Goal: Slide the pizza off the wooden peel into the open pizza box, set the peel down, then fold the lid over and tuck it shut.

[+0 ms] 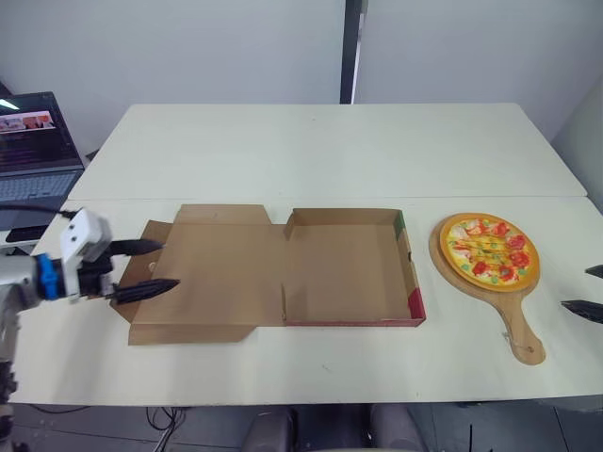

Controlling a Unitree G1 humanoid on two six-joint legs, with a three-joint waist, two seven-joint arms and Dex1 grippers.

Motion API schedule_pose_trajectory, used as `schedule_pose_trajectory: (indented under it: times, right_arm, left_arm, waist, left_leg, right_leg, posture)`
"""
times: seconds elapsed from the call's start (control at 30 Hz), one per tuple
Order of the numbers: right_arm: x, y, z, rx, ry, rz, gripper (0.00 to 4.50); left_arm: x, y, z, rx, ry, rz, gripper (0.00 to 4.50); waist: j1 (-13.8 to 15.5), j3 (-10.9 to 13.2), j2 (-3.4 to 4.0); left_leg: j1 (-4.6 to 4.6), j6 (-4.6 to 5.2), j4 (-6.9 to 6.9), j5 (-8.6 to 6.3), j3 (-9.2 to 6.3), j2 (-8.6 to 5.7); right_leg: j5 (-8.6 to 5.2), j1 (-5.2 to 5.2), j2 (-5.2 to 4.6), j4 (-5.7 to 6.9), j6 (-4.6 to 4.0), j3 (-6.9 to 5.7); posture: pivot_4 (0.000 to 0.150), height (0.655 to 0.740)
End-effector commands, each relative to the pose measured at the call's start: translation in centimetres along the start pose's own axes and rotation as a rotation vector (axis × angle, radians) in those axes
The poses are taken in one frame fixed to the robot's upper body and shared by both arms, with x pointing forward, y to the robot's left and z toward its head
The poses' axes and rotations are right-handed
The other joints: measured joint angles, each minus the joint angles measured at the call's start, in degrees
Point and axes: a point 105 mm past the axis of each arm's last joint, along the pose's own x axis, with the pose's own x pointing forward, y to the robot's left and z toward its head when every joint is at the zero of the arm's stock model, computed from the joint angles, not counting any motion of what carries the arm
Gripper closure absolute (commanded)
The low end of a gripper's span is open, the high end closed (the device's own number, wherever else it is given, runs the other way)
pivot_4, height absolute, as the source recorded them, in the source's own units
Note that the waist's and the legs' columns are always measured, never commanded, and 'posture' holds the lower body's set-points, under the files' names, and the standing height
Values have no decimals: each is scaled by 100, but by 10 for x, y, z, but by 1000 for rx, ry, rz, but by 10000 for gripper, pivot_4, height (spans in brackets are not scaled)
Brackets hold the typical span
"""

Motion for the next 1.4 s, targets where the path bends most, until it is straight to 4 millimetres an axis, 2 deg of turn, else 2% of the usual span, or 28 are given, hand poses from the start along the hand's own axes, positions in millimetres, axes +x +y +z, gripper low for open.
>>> schedule_pose_trajectory:
  times: [0.03,0.23,0.33,0.47,0.53,0.63,0.73,0.9,1.07,1.3,1.4]
  right_arm:
    - [-13,6,15,-10,-65,-40,0]
    - [-23,42,21,31,-98,-53,0]
    - [-22,61,24,57,-102,-56,0]
    - [-14,73,32,108,-110,-141,0]
    - [-6,76,25,134,-10,-192,0]
    - [11,86,29,150,-2,-184,0]
    - [29,87,29,222,7,-207,0]
    - [49,83,18,313,64,-250,0]
    - [58,77,10,371,85,-261,0]
    - [68,74,1,422,91,-218,0]
    - [75,73,2,421,82,-198,8173]
  left_arm:
    - [20,-15,35,59,-75,-109,95]
    - [61,-56,75,154,-149,-393,95]
    - [71,-73,95,184,-201,-501,95]
    - [81,-87,117,221,-255,-580,95]
    - [85,-92,121,242,-260,-602,95]
    - [90,-97,124,271,-258,-619,95]
    - [93,-99,125,287,-263,-633,95]
    - [96,-105,133,296,-290,-655,95]
    - [93,-111,138,287,-313,-667,95]
    - [92,-106,139,263,-322,-625,95]
    - [93,-104,137,251,-321,-612,0]
  waist:
    - [-4,0,0]
    - [-17,0,0]
    - [-7,1,-1]
    - [-5,1,-2]
    - [-6,0,-2]
    - [-6,1,-3]
    - [-4,2,-6]
    - [11,2,-6]
    - [14,2,-5]
    - [11,2,-6]
    - [-2,-1,-11]
  left_leg:
    - [0,0,0,0,0,0]
    - [-2,0,0,0,-2,-1]
    - [-3,0,2,0,-4,0]
    - [-8,0,6,0,-9,-2]
    - [-8,-1,6,0,-8,-3]
    - [-8,-1,6,1,-11,-2]
    - [-9,-1,9,1,-12,-2]
    - [-14,-1,8,1,-23,-5]
    - [-16,-1,10,1,-24,-6]
    - [-13,0,10,1,-26,-5]
    - [-13,0,11,1,-25,-4]
  right_leg:
    - [0,0,0,0,0,0]
    - [0,2,1,0,0,1]
    - [0,2,3,0,0,1]
    - [0,4,3,-1,1,0]
    - [0,3,3,-1,0,1]
    - [0,4,4,-1,0,-1]
    - [0,3,4,-2,0,0]
    - [0,1,4,-5,0,-6]
    - [0,1,4,-5,0,-6]
    - [0,3,5,-4,0,-7]
    - [0,4,6,-4,0,-7]
  posture:
    - [1500,7400]
    - [1500,7400]
    - [1500,7400]
    - [1500,7400]
    - [1500,7400]
    - [1500,7400]
    - [1500,7400]
    - [1500,7400]
    - [1500,7400]
    - [1500,7400]
    - [1500,7400]
